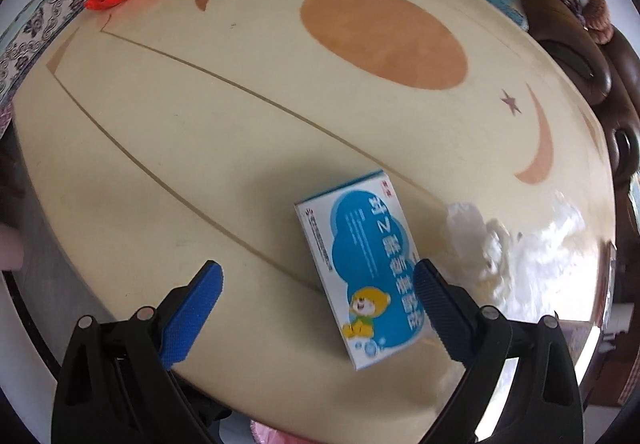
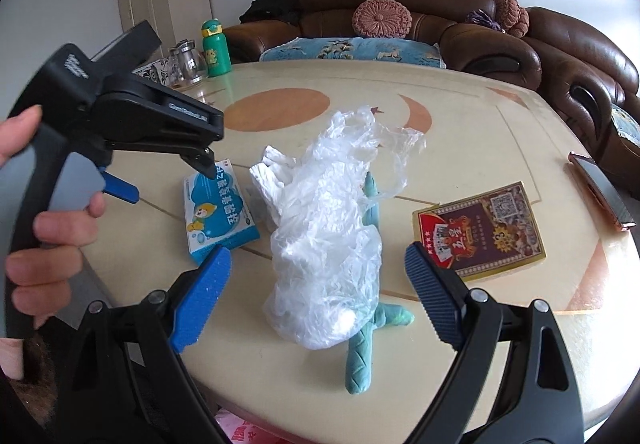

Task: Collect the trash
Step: 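Grasp the blue-and-white medicine box with the left tool while the right tool grasps the plastic bag, then lift the blue box and plastic bag and carry them over the pink bin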

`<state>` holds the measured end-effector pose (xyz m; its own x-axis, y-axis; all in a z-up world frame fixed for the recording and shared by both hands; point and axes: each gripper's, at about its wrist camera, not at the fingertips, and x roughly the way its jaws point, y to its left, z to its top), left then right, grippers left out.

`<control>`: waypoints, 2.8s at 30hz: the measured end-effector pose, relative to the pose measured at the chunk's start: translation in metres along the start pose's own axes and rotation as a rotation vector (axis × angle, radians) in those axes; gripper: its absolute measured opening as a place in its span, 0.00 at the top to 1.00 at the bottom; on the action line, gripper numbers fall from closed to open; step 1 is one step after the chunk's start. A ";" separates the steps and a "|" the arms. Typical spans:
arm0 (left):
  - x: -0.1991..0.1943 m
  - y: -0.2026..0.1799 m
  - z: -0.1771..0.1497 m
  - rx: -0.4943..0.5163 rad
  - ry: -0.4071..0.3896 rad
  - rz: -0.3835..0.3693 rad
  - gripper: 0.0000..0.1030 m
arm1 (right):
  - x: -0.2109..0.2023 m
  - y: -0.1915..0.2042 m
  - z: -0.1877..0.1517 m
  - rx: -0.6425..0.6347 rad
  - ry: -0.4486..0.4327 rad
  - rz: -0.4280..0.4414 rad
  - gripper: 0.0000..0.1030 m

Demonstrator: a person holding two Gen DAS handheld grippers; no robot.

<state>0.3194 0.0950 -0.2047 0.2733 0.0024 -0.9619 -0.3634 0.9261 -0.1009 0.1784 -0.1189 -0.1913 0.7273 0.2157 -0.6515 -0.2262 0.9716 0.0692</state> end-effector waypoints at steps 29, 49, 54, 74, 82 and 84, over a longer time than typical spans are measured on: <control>0.047 -0.018 0.025 -0.008 0.085 0.013 0.09 | 0.032 -0.004 -0.010 0.006 0.018 -0.021 0.38; 0.045 -0.047 0.023 0.011 0.077 0.038 0.32 | 0.019 0.000 -0.020 -0.025 -0.002 -0.052 0.68; 0.043 -0.047 0.023 0.024 0.076 0.025 0.33 | 0.014 -0.001 -0.018 -0.026 -0.019 -0.053 0.72; -0.005 -0.014 0.009 0.090 -0.037 -0.024 0.35 | -0.009 -0.013 -0.002 0.007 -0.091 -0.088 0.72; -0.026 -0.013 0.003 0.109 -0.094 -0.057 0.36 | -0.017 -0.013 -0.008 0.019 -0.108 -0.098 0.72; -0.030 -0.013 -0.002 0.116 -0.101 -0.069 0.36 | -0.017 -0.012 -0.008 0.018 -0.109 -0.099 0.72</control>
<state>0.3147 0.0819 -0.1747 0.3847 -0.0299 -0.9226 -0.2368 0.9628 -0.1299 0.1636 -0.1354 -0.1872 0.8119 0.1273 -0.5698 -0.1392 0.9900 0.0227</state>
